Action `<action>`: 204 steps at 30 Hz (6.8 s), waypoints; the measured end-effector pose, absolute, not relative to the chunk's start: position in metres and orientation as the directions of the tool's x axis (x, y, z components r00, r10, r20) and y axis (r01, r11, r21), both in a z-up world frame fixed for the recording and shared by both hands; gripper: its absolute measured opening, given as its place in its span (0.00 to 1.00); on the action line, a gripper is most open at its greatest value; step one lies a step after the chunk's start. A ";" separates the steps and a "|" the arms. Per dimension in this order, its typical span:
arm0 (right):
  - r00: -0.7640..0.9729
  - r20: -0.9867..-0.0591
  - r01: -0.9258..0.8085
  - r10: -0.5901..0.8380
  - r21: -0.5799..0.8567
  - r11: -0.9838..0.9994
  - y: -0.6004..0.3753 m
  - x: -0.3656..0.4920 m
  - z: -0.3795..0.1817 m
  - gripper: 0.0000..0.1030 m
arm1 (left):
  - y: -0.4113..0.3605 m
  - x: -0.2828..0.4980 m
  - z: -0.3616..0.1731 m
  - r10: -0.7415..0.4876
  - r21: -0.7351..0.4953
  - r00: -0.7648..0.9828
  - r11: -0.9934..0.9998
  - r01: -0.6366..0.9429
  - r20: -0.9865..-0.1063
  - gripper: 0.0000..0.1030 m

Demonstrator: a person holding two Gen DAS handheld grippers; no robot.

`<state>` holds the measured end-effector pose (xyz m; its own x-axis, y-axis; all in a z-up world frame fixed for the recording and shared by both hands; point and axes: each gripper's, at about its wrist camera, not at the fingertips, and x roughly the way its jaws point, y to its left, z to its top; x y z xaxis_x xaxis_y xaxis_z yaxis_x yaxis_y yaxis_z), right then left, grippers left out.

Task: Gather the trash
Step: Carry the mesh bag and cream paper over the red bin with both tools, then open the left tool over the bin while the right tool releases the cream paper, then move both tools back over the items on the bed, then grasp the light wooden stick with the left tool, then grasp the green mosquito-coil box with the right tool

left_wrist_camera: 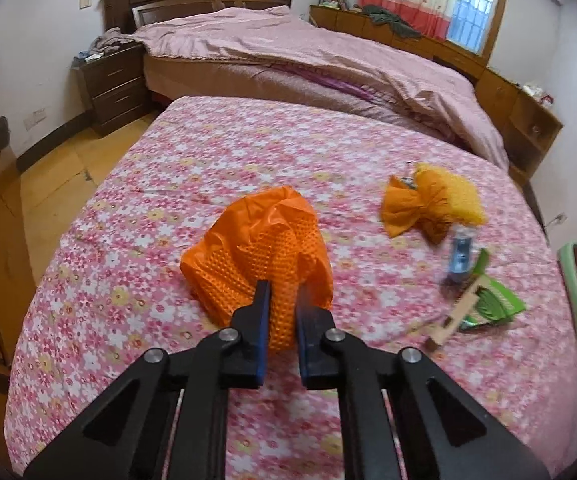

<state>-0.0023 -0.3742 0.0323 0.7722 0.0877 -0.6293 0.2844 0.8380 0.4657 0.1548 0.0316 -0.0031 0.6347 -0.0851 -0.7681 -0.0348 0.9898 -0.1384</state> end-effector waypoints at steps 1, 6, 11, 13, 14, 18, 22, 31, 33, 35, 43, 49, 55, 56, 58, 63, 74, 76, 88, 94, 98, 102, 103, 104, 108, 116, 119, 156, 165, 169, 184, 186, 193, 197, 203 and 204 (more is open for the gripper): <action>0.774 -0.627 0.286 0.085 0.466 0.837 -0.375 -0.004 0.033 0.42 | 0.030 0.153 -0.001 -0.097 -0.148 0.637 0.989 -0.027 -0.765 0.09; 0.785 -0.616 0.295 0.072 0.473 0.830 -0.382 -0.012 0.036 0.42 | 0.012 0.132 0.022 -0.196 -0.213 0.653 0.975 0.055 -0.731 0.09; 0.798 -0.600 0.306 0.055 0.482 0.821 -0.392 -0.020 0.039 0.42 | -0.021 0.117 0.046 -0.285 -0.246 0.665 0.957 0.155 -0.691 0.08; 0.802 -0.595 0.310 0.049 0.485 0.818 -0.397 -0.023 0.040 0.42 | -0.036 0.115 0.056 -0.319 -0.252 0.662 0.947 0.198 -0.679 0.08; 0.804 -0.593 0.314 0.044 0.487 0.815 -0.400 -0.025 0.040 0.42 | -0.046 0.113 0.061 -0.342 -0.259 0.657 0.940 0.224 -0.672 0.08; 0.809 -0.588 0.330 0.028 0.493 0.805 -0.414 -0.028 0.041 0.42 | -0.082 0.109 0.073 -0.396 -0.267 0.644 0.918 0.294 -0.654 0.08; 0.810 -0.585 0.335 0.031 0.506 0.795 -0.429 -0.027 0.039 0.42 | -0.124 0.108 0.082 -0.443 -0.258 0.618 0.893 0.368 -0.650 0.08; 0.810 -0.586 0.348 0.008 0.491 0.799 -0.467 -0.014 0.036 0.42 | -0.237 0.109 0.080 -0.519 -0.237 0.532 0.827 0.509 -0.669 0.08; 0.804 -0.595 0.357 0.005 0.490 0.795 -0.475 -0.010 0.031 0.42 | -0.255 0.110 0.077 -0.527 -0.237 0.519 0.819 0.523 -0.673 0.08; 0.796 -0.605 0.366 0.010 0.495 0.788 -0.485 -0.006 0.025 0.43 | -0.280 0.112 0.071 -0.537 -0.231 0.500 0.803 0.549 -0.680 0.08; 0.781 -0.624 0.368 0.021 0.488 0.791 -0.509 0.007 0.012 0.45 | -0.326 0.117 0.049 -0.547 -0.236 0.419 0.768 0.595 -0.725 0.24; 0.780 -0.624 0.360 0.032 0.490 0.794 -0.513 0.016 0.009 0.55 | -0.331 0.120 0.045 -0.546 -0.245 0.420 0.774 0.583 -0.725 0.37; 0.793 -0.609 0.364 0.021 0.501 0.785 -0.514 0.015 0.010 0.58 | -0.325 0.122 0.052 -0.583 -0.293 0.412 0.761 0.579 -0.700 0.52; 0.794 -0.608 0.369 0.017 0.502 0.782 -0.515 0.014 0.011 0.59 | -0.324 0.120 0.054 -0.590 -0.298 0.413 0.757 0.582 -0.694 0.52; 0.794 -0.608 0.373 0.014 0.505 0.778 -0.514 0.012 0.013 0.59 | -0.320 0.116 0.059 -0.587 -0.289 0.425 0.760 0.582 -0.689 0.52; 0.796 -0.605 0.368 0.011 0.499 0.784 -0.505 0.000 0.020 0.59 | -0.308 0.112 0.066 -0.578 -0.288 0.448 0.775 0.563 -0.682 0.52; 0.805 -0.593 0.356 0.035 0.529 0.770 -0.480 -0.016 0.029 0.59 | -0.249 0.105 0.076 -0.489 -0.230 0.539 0.848 0.477 -0.686 0.52; 0.805 -0.593 0.353 0.037 0.528 0.772 -0.473 -0.018 0.031 0.59 | -0.233 0.107 0.075 -0.471 -0.236 0.551 0.865 0.444 -0.689 0.52; 0.794 -0.604 0.331 0.071 0.527 0.783 -0.439 -0.016 0.034 0.59 | -0.136 0.121 0.058 -0.324 -0.167 0.610 0.939 0.301 -0.723 0.52; 0.777 -0.624 0.338 0.079 0.520 0.784 -0.425 -0.011 0.029 0.59 | -0.096 0.134 0.036 -0.254 -0.128 0.594 0.961 0.247 -0.763 0.52; 0.763 -0.641 0.340 0.087 0.511 0.789 -0.414 -0.007 0.027 0.59 | -0.075 0.145 0.020 -0.221 -0.116 0.578 0.970 0.213 -0.786 0.52; 0.754 -0.651 0.342 0.083 0.497 0.797 -0.407 -0.003 0.029 0.59 | -0.069 0.152 0.006 -0.216 -0.104 0.555 0.968 0.228 -0.803 0.52; 0.752 -0.654 0.342 0.082 0.494 0.799 -0.405 -0.003 0.029 0.59 | -0.069 0.152 0.003 -0.215 -0.098 0.550 0.967 0.234 -0.807 0.52; 0.751 -0.655 0.341 0.081 0.491 0.802 -0.404 -0.002 0.029 0.59 | -0.068 0.154 0.000 -0.215 -0.095 0.544 0.966 0.241 -0.811 0.52; 0.748 -0.658 0.333 0.081 0.479 0.812 -0.398 0.000 0.031 0.59 | -0.072 0.155 -0.007 -0.219 -0.085 0.527 0.960 0.266 -0.821 0.38; 0.737 -0.669 0.313 0.097 0.464 0.829 -0.383 0.008 0.032 0.59 | -0.090 0.156 -0.016 -0.245 -0.051 0.503 0.928 0.369 -0.829 0.14; 0.731 -0.674 0.300 0.108 0.458 0.837 -0.377 0.013 0.031 0.59 | -0.091 0.151 -0.012 -0.272 -0.073 0.491 0.920 0.385 -0.828 0.09; 0.549 -0.796 0.109 0.257 0.373 0.921 -0.200 0.152 -0.008 0.59 | 0.053 0.182 -0.005 -0.223 -0.280 0.698 0.959 0.033 -0.681 0.09; 0.565 -0.799 0.066 0.205 0.291 0.954 -0.168 0.172 -0.013 0.78 | 0.051 0.175 -0.002 -0.280 -0.329 0.704 0.942 0.070 -0.652 0.09; 0.563 -0.813 0.075 0.148 0.229 0.971 -0.159 0.183 -0.016 0.77 | 0.051 0.173 -0.001 -0.292 -0.340 0.701 0.937 0.075 -0.650 0.09; 0.591 -0.807 0.068 -0.017 0.029 0.997 -0.148 0.192 -0.024 0.50 | 0.052 0.165 0.005 -0.308 -0.363 0.706 0.928 0.077 -0.638 0.09; 0.593 -0.805 0.070 -0.011 0.038 0.997 -0.153 0.189 -0.023 0.42 | 0.051 0.164 0.006 -0.308 -0.362 0.705 0.929 0.078 -0.639 0.09; 0.605 -0.796 0.085 0.031 0.103 0.991 -0.175 0.175 -0.021 0.35 | 0.051 0.164 0.006 -0.305 -0.363 0.704 0.929 0.072 -0.642 0.09; 0.624 -0.780 0.114 0.049 0.152 0.982 -0.188 0.162 -0.016 0.35 | 0.051 0.165 0.005 -0.304 -0.363 0.704 0.929 0.070 -0.642 0.09; 0.658 -0.751 0.147 0.054 0.199 0.969 -0.215 0.130 -0.004 0.35 | 0.051 0.165 0.004 -0.307 -0.364 0.704 0.928 0.073 -0.641 0.09; 0.664 -0.746 0.153 0.052 0.204 0.967 -0.220 0.124 -0.002 0.35 | 0.051 0.166 0.003 -0.306 -0.363 0.703 0.929 0.073 -0.641 0.09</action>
<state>0.1241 -0.2203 -0.0017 0.6641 0.0524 -0.7458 0.1526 0.9670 0.2038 0.1659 0.0512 0.0032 0.7034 -0.3064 -0.6413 0.0733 0.9288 -0.3633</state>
